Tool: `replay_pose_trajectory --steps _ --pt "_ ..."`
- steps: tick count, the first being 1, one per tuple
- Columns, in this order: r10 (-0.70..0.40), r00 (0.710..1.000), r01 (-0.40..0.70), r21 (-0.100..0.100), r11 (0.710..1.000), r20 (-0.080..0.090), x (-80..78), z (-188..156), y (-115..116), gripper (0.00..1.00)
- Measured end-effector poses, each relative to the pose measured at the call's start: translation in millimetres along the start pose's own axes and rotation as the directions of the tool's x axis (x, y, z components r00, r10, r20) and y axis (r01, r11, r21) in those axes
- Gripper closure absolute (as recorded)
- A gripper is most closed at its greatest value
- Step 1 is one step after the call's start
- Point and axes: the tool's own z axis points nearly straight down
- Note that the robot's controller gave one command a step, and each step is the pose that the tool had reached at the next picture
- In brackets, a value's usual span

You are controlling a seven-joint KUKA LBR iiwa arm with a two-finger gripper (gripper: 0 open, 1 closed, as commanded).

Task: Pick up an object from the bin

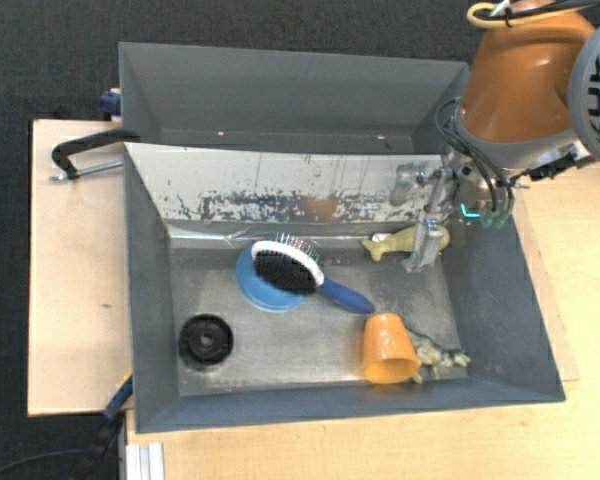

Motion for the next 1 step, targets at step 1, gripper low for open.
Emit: replay_pose_trajectory --steps 1 --pt "-0.258 0.966 0.258 0.0 0.966 0.01 27.7 150.1 30.2 0.0"
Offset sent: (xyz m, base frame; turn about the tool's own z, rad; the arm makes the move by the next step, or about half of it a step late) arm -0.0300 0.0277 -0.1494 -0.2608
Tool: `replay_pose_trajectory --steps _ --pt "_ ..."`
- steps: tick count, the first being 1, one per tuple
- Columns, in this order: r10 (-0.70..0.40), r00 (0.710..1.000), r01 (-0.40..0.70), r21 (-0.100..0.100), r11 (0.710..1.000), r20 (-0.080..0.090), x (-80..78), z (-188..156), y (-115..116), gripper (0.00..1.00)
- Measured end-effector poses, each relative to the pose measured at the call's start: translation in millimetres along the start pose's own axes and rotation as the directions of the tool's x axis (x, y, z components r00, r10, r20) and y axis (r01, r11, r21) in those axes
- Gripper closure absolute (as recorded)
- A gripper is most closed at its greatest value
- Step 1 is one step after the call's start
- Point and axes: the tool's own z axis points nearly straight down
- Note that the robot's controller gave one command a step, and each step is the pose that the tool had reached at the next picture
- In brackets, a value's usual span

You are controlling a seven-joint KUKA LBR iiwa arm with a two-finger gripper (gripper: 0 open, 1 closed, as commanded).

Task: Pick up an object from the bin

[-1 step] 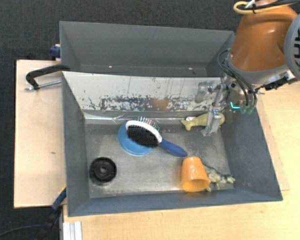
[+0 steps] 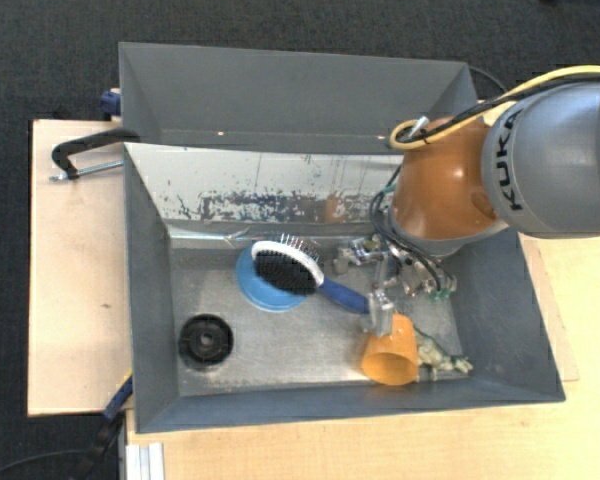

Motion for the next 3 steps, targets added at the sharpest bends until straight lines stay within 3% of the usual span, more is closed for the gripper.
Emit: replay_pose_trajectory --steps 1,2,3 --pt "0.0 1.0 0.0 0.003 1.0 0.002 0.0 -2 -2 1.0" --pt "-0.089 0.996 0.089 0.007 0.996 0.008 -12.9 -112 -17 1.0" --pt "-0.115 0.993 0.115 0.007 0.993 0.009 -11.2 -173 -21 1.0"
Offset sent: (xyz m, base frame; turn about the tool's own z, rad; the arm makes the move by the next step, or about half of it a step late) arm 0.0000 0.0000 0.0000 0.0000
